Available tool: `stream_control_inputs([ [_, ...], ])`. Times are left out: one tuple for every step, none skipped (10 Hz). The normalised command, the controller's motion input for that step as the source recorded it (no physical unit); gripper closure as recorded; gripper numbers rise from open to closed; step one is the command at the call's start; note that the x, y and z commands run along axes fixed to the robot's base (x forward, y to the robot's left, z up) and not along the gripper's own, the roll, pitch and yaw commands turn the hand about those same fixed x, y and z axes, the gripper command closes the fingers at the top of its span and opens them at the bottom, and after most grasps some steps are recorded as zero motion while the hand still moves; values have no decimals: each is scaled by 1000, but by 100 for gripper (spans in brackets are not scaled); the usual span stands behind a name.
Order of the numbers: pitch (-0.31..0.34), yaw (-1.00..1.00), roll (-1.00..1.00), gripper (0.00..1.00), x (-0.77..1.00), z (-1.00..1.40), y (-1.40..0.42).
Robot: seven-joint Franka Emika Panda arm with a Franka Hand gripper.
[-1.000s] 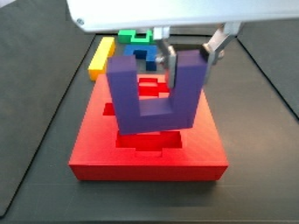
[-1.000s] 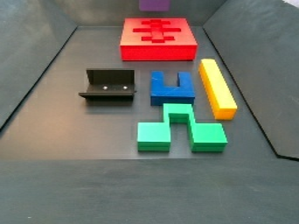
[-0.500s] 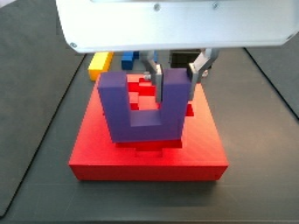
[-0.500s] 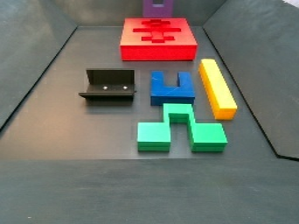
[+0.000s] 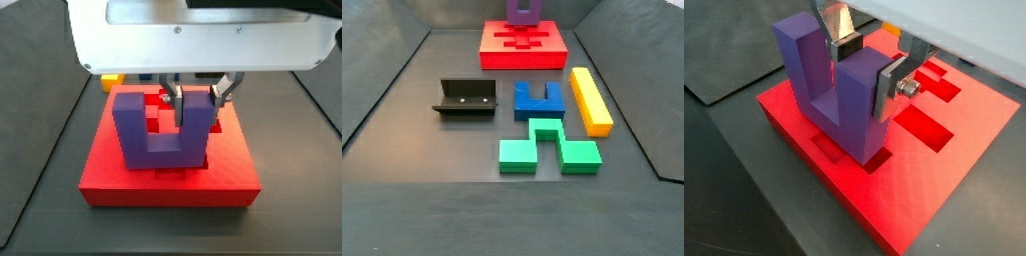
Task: Pick up the purple object. Move up. Move to above the board. Insert the purple object.
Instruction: Insert the purple object.
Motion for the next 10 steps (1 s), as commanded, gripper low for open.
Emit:
stream_control_inputs([
  [0,-3,0,100,46,-71,-11],
  [0,0,0,100,57,-51,0],
  [0,0,0,100,74,-31,0],
  [0,0,0,100,86,-20,0],
  [0,0,0,100,91,0,0],
  [0,0,0,100,91,0,0],
  [0,0,0,100,214,0,-3],
  [0,0,0,100,251,0,0],
  [0,0,0,100,260,-6,0],
  [0,0,0,100,117,0,0],
])
